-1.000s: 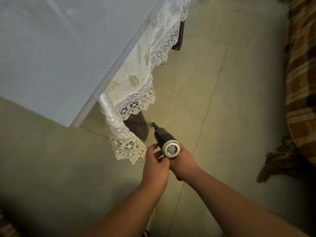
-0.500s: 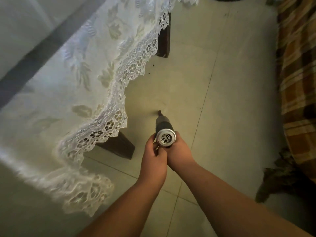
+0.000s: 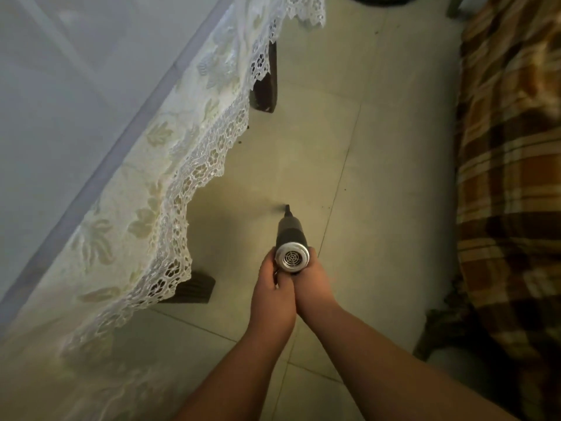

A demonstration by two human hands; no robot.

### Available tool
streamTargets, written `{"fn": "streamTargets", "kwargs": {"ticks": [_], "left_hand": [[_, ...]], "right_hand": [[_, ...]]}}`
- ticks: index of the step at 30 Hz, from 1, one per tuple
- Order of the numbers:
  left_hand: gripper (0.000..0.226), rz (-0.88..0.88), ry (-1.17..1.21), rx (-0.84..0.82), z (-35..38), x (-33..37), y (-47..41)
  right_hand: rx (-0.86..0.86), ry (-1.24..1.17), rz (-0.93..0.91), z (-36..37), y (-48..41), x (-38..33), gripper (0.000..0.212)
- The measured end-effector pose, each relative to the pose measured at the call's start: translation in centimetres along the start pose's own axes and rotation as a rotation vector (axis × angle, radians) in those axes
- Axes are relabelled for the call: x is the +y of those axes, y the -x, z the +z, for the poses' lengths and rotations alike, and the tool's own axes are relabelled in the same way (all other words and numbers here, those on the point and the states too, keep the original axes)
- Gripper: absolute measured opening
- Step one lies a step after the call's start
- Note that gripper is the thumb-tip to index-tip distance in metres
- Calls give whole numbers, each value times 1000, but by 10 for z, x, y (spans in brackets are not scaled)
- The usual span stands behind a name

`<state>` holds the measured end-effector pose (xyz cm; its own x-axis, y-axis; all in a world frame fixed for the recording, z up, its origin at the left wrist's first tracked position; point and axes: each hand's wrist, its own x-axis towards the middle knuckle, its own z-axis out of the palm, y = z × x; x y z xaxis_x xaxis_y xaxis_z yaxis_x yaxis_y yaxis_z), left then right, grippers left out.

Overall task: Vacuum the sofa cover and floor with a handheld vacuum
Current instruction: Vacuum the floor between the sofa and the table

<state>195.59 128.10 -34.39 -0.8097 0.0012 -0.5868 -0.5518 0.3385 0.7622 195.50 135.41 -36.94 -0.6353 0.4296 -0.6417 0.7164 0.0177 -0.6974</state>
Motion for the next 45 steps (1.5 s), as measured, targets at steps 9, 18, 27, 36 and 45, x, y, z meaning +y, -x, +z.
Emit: {"fn": "streamTargets", "kwargs": {"ticks": [9,18,27,36,45], "left_hand": [[59,76,-176,-364,49,19,20],[62,23,-175,-381,55,24,13],[65,67,-200,-242,76,13,13],[85,132,-234,-427,68,5,-4],[68,207,-235,-503,89,-6,-15]], "right_hand": [[148,-24,149,-74,7,0,33],[110,-22,113,-78,0,9,33],[24,-20,27,-82,-21,41,19],[97,-185,-4,-79,-28,55,36],[182,-151,-103,-106,-53,51,35]]}}
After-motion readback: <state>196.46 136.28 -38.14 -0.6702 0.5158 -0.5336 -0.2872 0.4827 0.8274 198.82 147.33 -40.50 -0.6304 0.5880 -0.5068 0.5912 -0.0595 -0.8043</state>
